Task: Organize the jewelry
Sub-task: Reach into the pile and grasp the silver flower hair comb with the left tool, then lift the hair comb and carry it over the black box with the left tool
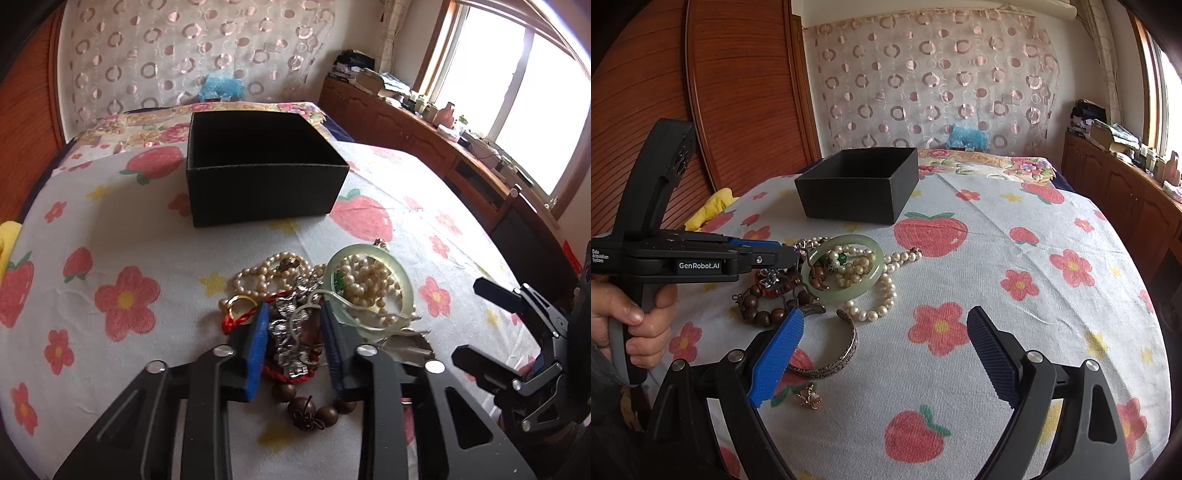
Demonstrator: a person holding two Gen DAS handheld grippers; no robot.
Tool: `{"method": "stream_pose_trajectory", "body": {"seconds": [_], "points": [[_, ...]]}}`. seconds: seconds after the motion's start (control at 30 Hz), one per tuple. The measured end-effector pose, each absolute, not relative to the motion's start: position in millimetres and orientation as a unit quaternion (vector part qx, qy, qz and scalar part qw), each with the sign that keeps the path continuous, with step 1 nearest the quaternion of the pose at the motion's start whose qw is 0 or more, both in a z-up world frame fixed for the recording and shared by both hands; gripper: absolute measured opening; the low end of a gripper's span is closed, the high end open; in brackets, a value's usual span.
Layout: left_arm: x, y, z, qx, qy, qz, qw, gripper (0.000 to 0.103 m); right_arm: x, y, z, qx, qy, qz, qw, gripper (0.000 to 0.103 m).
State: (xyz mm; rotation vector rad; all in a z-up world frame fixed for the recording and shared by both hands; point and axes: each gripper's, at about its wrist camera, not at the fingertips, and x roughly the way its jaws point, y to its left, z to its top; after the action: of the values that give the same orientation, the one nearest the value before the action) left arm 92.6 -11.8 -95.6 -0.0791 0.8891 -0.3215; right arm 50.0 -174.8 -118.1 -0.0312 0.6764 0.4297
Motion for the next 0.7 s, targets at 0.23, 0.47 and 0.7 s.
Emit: {"method": "stream_pose_trajectory", "body": {"seconds": [0.23, 0.47, 0.7], "points": [[74.0, -12.2, -78.0, -0.035, 0.388, -0.147, 0.909, 0.003, 49.9, -175.4, -118.3, -0.016, 0.33, 0.21, 0.92, 0.092], [62.2, -9.3, -55.4, -0.035, 0.356, -0.139, 0.923, 0.002, 52.3, -175.7, -119.7, -0.014, 0.338, 0.215, 0.916, 0.092], [52.5, -9.6, -43.5, -0.032, 0.328, -0.126, 0.936, 0.002, 61.0, -172.1, -117.9, -0.021, 0.356, 0.233, 0.905, 0.08]]}}
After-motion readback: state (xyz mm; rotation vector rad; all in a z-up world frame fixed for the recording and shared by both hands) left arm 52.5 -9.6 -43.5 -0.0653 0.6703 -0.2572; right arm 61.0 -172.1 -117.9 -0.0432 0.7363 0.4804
